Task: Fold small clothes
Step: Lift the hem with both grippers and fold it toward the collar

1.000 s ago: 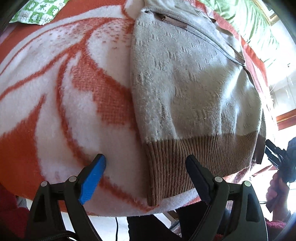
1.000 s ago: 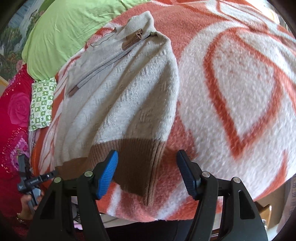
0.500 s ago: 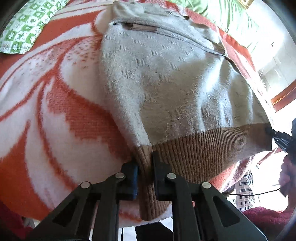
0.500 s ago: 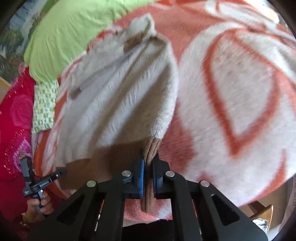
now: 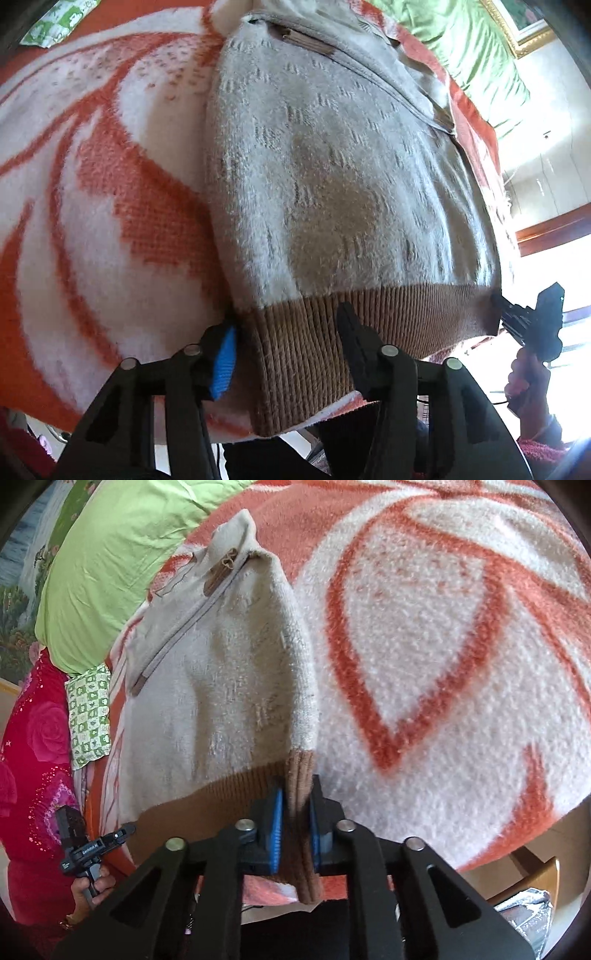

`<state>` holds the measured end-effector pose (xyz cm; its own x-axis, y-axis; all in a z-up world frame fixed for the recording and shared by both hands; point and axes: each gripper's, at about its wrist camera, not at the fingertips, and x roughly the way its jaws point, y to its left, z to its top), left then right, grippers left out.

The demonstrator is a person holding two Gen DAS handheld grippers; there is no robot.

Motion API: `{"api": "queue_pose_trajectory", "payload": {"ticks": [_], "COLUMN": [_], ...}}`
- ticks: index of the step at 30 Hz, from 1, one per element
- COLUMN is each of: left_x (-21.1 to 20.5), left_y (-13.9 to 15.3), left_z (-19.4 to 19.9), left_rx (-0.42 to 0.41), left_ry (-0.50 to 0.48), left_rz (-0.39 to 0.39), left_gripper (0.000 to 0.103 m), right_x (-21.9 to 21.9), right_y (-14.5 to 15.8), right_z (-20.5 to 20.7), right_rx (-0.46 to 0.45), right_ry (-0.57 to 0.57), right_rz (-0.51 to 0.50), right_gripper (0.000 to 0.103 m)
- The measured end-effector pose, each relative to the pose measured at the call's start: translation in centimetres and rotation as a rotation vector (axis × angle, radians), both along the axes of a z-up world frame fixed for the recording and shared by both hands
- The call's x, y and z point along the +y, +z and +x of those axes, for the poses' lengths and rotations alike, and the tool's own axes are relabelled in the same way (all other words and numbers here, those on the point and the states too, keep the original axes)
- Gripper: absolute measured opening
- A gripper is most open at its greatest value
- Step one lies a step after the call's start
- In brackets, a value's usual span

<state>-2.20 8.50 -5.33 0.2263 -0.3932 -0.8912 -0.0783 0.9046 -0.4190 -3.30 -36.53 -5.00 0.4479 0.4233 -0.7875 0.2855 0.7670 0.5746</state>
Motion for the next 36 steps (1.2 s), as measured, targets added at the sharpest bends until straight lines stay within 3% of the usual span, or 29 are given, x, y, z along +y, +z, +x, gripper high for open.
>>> {"api": "queue_pose_trajectory", "payload": {"ticks": [3,8,11,13,15,16,27,36], "left_x": [-0.8,-2.9,-3.4,-3.2,-2.8,-2.6,-0.8,0.5], "left_y": [-0.1,-0.3,-0.3,-0.3,-0.2,-0.1,4.7,10.1], "left_z": [0.5,0.6,0.6,1.0,1.3,1.4,2.0,8.3], "left_rx": [0.0,-0.042,-0.072,-0.077,-0.072,-0.077,-0.226,-0.354], "left_ry": [-0.017,-0.081,-0.118,-0.123,-0.111,-0.108,-0.054,0.022], "left_rz": [0.018,0.129,0.176,0.152,0.116,0.109,0.013,-0.018], "left_gripper": [0.06,0.058,0.039,0.014,0.01,0.01,0.008,0.008], "right_x": [-0.1,0.3,0.4,0.6,1.0,1.1,-1.9,-0.3], "right_y": [0.1,-0.2,-0.4,-0.4,-0.1,-0.1,4.1,8.5], "right_z": [0.1,0.8,1.0,1.1,1.2,1.3,1.4,6.9], "right_rx": [0.003,0.017,0.026,0.018,0.012,0.012,-0.174,-0.312], "right_ry": [0.006,0.027,0.036,0.051,0.088,0.1,-0.035,-0.061], "right_rz": [-0.004,-0.019,-0.023,-0.038,-0.07,-0.067,0.137,0.118], "right_gripper": [0.019,0.019,0.019,0.019,0.013,0.008,0.008,0.008]}}
